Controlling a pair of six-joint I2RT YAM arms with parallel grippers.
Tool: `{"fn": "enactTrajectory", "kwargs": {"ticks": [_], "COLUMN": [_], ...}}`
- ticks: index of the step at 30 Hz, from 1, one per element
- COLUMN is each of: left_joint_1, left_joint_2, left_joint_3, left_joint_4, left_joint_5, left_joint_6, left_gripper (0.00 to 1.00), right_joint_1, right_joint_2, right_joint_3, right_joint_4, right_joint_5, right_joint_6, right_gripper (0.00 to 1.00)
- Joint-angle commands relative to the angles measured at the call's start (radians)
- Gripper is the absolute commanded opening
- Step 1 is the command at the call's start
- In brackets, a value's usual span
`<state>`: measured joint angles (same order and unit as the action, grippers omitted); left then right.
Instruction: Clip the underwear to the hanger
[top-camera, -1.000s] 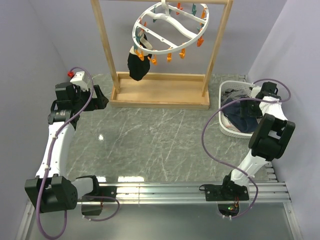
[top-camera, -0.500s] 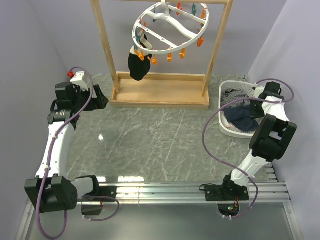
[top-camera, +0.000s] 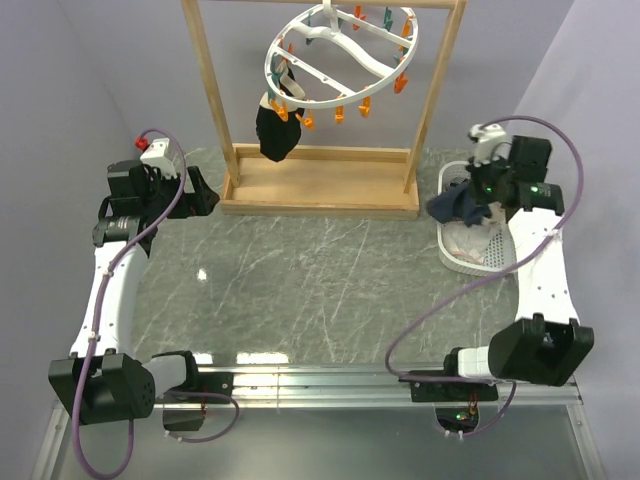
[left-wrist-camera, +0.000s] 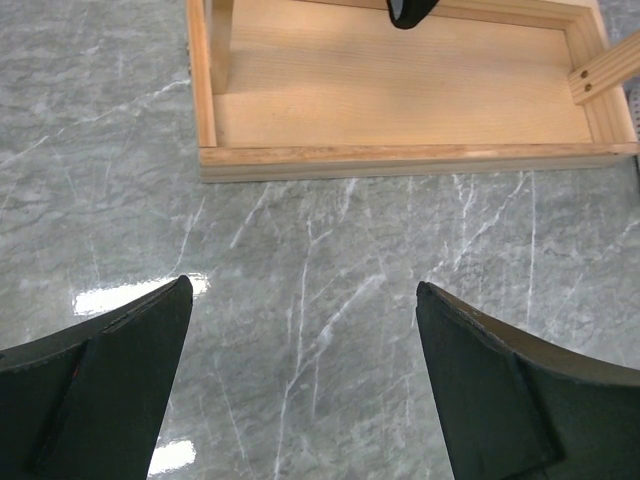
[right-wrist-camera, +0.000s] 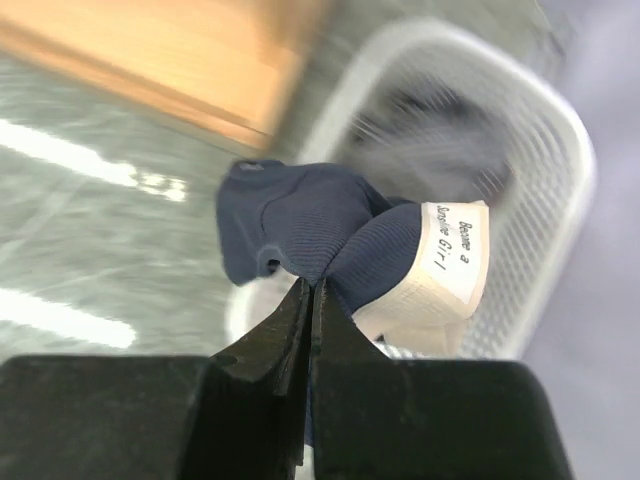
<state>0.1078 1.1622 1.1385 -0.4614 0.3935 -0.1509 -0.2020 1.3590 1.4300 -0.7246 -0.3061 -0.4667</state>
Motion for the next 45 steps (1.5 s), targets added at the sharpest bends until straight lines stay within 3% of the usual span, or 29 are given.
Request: {"fn": "enactTrajectory", "kwargs": {"ticks": [1,7,12,16,18,19,20,23,28,30,33,38,41,45], "left_joint_1": [0.001,0.001,0.001,0.0,-0.005,-0.017,-0.028,-0.097,-0.31,-0.374,-0.483,-0.525,-0.563,-0.655], "left_joint_2": [-0.015,-0.024,-0.056,-0.067,-0.062,-0.059,-0.055,-0.041,0.032,0.089,0.241,0.5,0.614,0.761], "left_joint_3": [0.052,0.063,0.033,0.012,0.01,-0.003,-0.011,-0.051,-0.115,-0.105,-0.05,0.128,0.242,0.423], "left_joint_4": [-0.011,-0.037,-0.06,-0.131,-0.218,-0.23,-0.244,-0.235,-0.042,-0.001,0.044,0.092,0.133,0.024], "left_joint_5": [0.056,0.083,0.179,0.306,0.385,0.389,0.386,0.344,0.225,0.212,0.248,0.3,0.246,0.2], "left_joint_6": [0.014,0.034,0.103,0.282,0.402,0.427,0.447,0.473,0.39,0.372,0.34,0.262,0.214,0.316], "left_gripper": [0.99,0.99,0.99,0.99,0.99,0.99,0.99,0.99,0.98,0.94,0.86,0.81,0.81,0.78], "right_joint_1": [0.117,0.378,0.584,0.803,0.845,0.866,0.868,0.853,0.725,0.603,0.512,0.492,0.493,0.49], "right_joint_2": [-0.06,-0.107,-0.132,-0.133,-0.138,-0.141,-0.147,-0.205,-0.29,-0.282,-0.238,-0.112,-0.023,0.078], "right_joint_3": [0.02,-0.026,-0.273,-0.527,-0.588,-0.627,-0.637,-0.64,-0.577,-0.559,-0.543,-0.502,-0.461,-0.434], "right_joint_4": [-0.03,-0.022,0.03,0.07,0.071,0.067,0.06,0.031,-0.045,-0.081,-0.124,-0.157,-0.2,-0.243], "right_joint_5": [-0.039,-0.079,-0.123,-0.062,-0.006,0.011,0.021,0.048,0.007,-0.049,-0.073,-0.025,-0.033,-0.068], "right_joint_6": [-0.026,-0.003,-0.05,-0.168,-0.202,-0.225,-0.227,-0.193,-0.078,-0.063,-0.053,-0.007,0.01,0.0], "right_gripper": [0.0,0.0,0.01,0.03,0.18,0.31,0.58,0.84,0.85,0.83,0.78,0.62,0.61,0.61]}}
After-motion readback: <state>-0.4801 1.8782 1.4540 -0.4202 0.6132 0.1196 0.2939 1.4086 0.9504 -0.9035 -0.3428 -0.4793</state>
